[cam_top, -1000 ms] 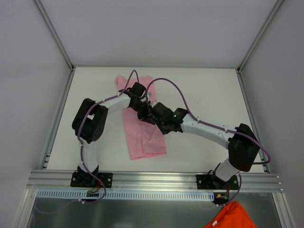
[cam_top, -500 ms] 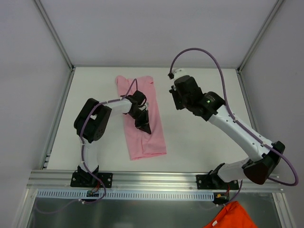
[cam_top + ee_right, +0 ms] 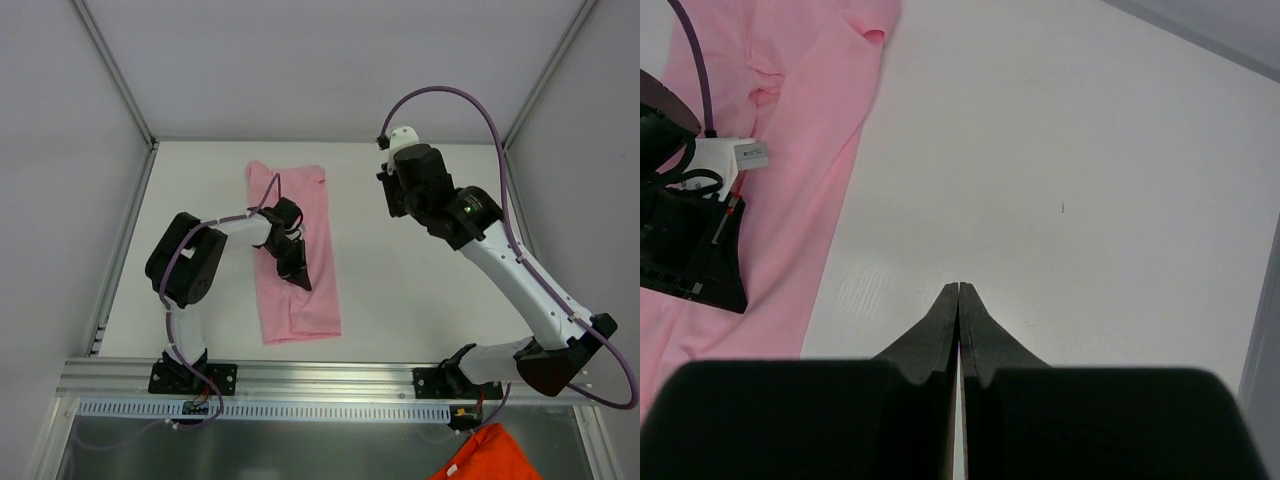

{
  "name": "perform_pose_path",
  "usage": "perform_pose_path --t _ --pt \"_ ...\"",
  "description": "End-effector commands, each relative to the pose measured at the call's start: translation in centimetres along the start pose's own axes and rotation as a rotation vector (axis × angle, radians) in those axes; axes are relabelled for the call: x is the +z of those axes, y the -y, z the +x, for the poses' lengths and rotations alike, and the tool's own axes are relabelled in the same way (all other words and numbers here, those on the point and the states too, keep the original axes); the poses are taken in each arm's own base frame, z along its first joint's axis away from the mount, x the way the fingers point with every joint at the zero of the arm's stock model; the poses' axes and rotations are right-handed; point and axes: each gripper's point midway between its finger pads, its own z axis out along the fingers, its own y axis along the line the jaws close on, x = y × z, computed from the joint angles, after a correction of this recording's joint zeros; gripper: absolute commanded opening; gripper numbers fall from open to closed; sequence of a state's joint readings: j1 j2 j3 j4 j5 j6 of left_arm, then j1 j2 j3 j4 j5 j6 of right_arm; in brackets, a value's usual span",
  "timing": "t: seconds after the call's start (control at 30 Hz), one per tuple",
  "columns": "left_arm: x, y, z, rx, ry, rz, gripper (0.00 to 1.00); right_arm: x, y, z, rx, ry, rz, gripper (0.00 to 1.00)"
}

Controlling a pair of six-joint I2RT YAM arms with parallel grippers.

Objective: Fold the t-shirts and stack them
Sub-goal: Rotate the tshirt 90 degrees

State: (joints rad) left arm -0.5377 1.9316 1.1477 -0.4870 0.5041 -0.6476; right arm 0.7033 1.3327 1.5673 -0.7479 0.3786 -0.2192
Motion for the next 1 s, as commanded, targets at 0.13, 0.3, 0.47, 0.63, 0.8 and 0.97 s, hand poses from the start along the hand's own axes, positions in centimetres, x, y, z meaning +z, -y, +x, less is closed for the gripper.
perform_pose_path --t 0.13,0.3,0.47,0.63,0.8,0.97 --pt "-1.4 -0.7 0.0 0.039 0.046 -0.078 0.0 -0.3 -0.3 0.5 0.0 -0.004 -0.037 0.01" --pt "-5.3 6.8 -4.4 0.178 0.161 0.089 0.0 0.5 -1.7 2.3 0.025 -0.045 -0.086 0.01" --pt "-13.1 16.0 -8.8 0.322 0.338 0.234 0.0 1.5 -2.4 4.5 0.016 -0.107 -0.105 0.01" --pt "-14.2 13.7 -14.7 0.155 0.384 0.113 0.0 0.7 -2.7 5.6 0.033 -0.132 -0.131 0.01" --pt "-13.8 9.6 -19.1 0.011 0.467 0.024 0.0 -0.8 -2.5 6.3 0.052 -0.134 -0.151 0.01" --pt "-14.1 5.8 -22.0 -0.062 0.572 -0.079 0.0 -2.0 -1.2 7.8 0.051 -0.146 -0.105 0.01"
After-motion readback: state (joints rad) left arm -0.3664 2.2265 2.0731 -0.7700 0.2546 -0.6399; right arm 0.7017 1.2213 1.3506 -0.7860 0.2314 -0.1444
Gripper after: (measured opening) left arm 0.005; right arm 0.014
